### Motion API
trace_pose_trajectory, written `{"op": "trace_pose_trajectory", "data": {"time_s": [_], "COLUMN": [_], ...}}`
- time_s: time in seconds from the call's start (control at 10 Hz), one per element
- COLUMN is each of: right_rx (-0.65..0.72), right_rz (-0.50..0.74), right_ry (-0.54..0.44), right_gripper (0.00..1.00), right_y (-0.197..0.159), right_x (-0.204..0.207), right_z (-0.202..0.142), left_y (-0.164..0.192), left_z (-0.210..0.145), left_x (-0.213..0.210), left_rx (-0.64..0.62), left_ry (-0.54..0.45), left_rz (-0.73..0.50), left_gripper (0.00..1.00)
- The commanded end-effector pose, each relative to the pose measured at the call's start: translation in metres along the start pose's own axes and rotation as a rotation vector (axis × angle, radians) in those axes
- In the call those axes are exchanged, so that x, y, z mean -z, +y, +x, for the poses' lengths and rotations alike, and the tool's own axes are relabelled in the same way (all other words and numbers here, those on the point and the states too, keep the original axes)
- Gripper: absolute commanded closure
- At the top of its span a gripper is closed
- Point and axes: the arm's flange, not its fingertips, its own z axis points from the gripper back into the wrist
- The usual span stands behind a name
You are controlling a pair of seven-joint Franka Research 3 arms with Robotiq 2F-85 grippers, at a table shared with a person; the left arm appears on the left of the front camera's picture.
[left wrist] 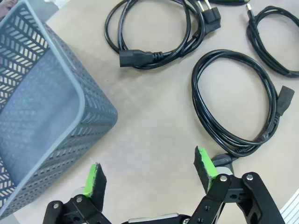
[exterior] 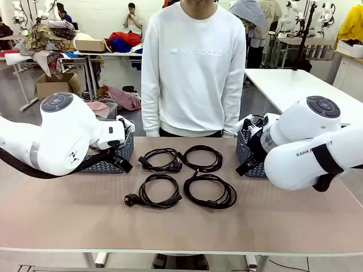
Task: Organize the cables according to human instructions.
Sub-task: Pick up a bundle of cables and place it in the basket indicated by the human.
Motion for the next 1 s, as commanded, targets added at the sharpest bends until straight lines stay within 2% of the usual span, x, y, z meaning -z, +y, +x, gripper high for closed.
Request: {"op": "trace_pose_trajectory", "data": {"time_s": [0.0, 0.9], "right_rx": [0.0, 0.0], "right_rz": [0.0, 0.0], "right_ry": [0.0, 0.0], "right_gripper": [0.0, 0.0], "right_y": [0.0, 0.0001], "right_x": [0.0, 0.0], "right_z": [0.0, 0.0], "left_y": [0.0, -0.0011], "left_z": [0.0, 0.0003], "left_x": [-0.0001, 0.0], "left_rx": [0.0, 0.002], "left_ry": [0.0, 0.0], "left_rz": [0.0, 0.0], "left_gripper": [0.0, 0.0]}}
